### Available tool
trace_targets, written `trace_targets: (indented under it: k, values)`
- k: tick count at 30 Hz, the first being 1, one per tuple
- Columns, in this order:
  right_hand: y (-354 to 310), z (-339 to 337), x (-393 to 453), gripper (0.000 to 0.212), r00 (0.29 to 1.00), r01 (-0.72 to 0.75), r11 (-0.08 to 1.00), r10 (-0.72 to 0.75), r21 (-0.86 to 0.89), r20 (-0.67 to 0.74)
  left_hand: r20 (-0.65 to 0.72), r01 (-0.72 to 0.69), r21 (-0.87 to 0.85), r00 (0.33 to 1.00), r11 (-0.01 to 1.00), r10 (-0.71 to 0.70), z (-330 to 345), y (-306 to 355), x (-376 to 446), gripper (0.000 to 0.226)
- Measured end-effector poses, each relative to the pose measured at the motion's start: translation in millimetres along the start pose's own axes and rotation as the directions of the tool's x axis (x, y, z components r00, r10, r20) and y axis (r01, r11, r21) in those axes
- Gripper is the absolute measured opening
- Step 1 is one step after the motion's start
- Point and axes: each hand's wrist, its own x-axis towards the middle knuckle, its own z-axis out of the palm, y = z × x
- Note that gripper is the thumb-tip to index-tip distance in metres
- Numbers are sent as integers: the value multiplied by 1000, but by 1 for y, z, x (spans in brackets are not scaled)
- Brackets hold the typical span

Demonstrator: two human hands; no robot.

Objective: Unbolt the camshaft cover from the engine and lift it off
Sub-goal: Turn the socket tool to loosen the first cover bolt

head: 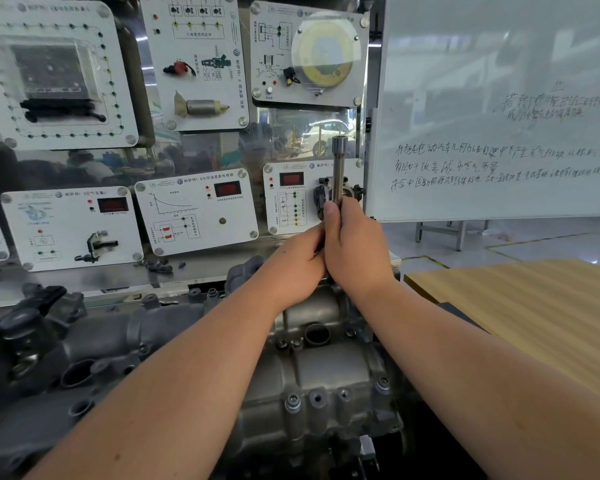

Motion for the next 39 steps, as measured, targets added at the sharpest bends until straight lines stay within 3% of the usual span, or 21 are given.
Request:
trace_targets:
  k: [6, 12, 18, 23, 28, 39]
  values:
    - [-2, -1, -1, 43, 1000, -13, 997, 12, 72, 6, -32, 24, 70, 999, 997, -22, -2, 1, 1, 28]
    - [-1, 0, 0, 16, 999, 40, 999, -40, 10, 5, -65, 69, 81, 996, 994, -64, -1, 2, 1, 32]
    - [3, 1, 1, 29, 1000, -3, 1000, 3, 8, -9, 0, 28, 17, 1000, 999, -28, -1, 0, 0, 39]
    - [-3, -2, -2, 39, 1000, -11, 995, 12, 97, -8, -34, 21, 57, 999, 998, -19, -1, 2, 1, 39]
    - [-3, -3, -2, 21, 999, 33, 998, -32, 57, -18, -43, 23, 47, 999, 999, -21, -1, 1, 0, 39]
    - [0, -1, 0, 27, 1000, 17, 996, -16, 90, -11, -22, 5, 38, 1000, 999, -4, -2, 3, 0, 37]
